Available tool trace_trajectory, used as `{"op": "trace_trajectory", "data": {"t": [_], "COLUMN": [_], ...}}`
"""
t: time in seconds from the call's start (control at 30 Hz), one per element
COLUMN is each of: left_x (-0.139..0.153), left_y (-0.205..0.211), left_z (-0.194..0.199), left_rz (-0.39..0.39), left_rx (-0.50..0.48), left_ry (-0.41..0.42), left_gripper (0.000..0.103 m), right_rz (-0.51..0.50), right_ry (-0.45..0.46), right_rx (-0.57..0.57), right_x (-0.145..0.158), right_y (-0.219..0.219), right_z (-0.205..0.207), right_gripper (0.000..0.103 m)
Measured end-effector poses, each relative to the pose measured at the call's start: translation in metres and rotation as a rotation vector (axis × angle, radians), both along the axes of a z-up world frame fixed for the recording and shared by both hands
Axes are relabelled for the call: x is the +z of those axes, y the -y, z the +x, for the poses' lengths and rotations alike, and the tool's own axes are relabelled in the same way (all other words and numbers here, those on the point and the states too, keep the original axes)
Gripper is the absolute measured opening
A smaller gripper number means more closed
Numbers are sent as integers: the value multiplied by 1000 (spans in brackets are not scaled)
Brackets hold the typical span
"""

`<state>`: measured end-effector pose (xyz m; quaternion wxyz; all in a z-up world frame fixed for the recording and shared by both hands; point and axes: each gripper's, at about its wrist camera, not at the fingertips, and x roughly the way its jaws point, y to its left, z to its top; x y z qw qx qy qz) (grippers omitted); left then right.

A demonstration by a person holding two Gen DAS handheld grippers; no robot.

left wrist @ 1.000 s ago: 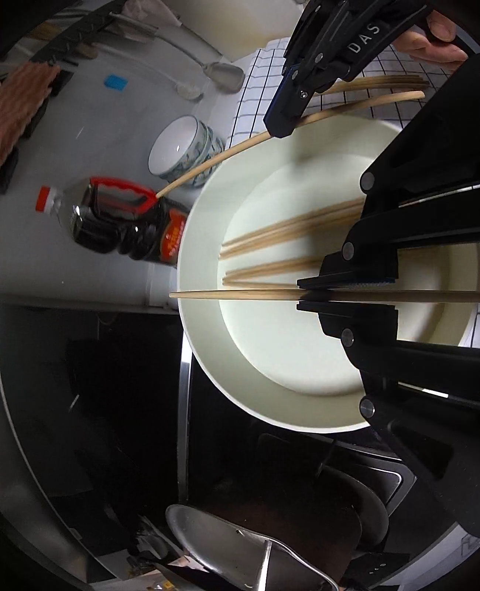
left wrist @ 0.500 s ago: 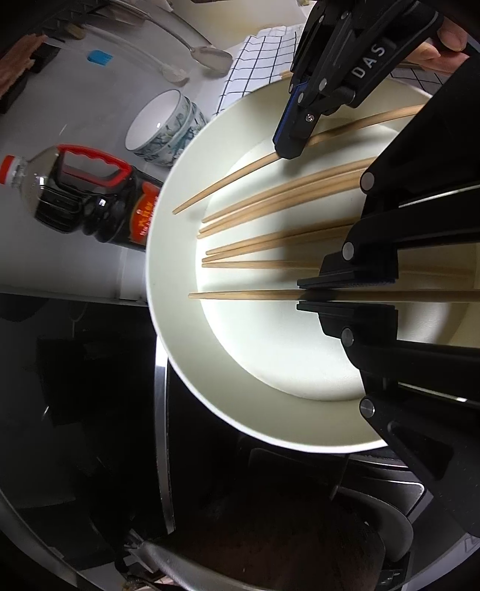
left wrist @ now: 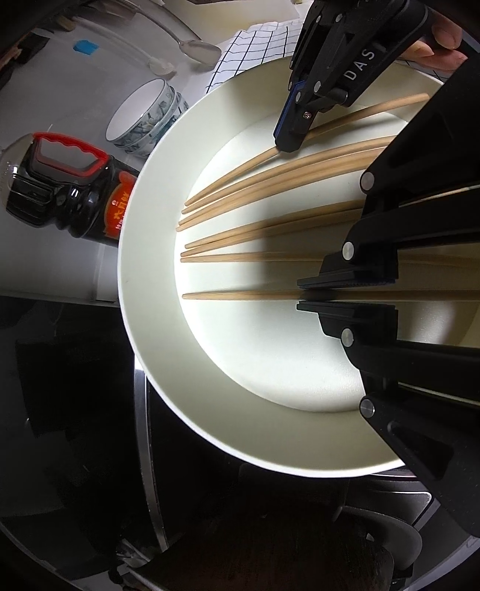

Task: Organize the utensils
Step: 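Open the right gripper to drop its chopstick while the left gripper releases its chopstick, then move both open grippers back from the dish to the chopstick pile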

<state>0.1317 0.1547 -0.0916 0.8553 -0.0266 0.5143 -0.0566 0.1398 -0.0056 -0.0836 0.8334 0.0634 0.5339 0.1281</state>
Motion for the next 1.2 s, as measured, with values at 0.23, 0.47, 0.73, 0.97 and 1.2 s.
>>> {"op": "trace_trajectory", "data": {"t": [0.23,0.47,0.73,0.97,1.2], "left_x": [-5,4,21,33,44], "left_y": [1,-5,-11,-13,-9], "left_z": [1,-5,-15,-25,-39], "left_rz": [2,1,19,23,20], "left_rx": [1,31,74,96,105], "left_ry": [-25,0,36,53,72], "left_gripper": [8,49,67,75,78], "right_rz": [-2,-5,16,32,38], "right_ry": [-12,1,56,76,86], "right_rx": [4,-3,-8,-1,5], "right_x": [-4,1,21,34,41], "right_y": [0,2,11,13,17], "right_z": [1,2,-10,-20,-33], "right_gripper": [6,11,24,31,39]}}
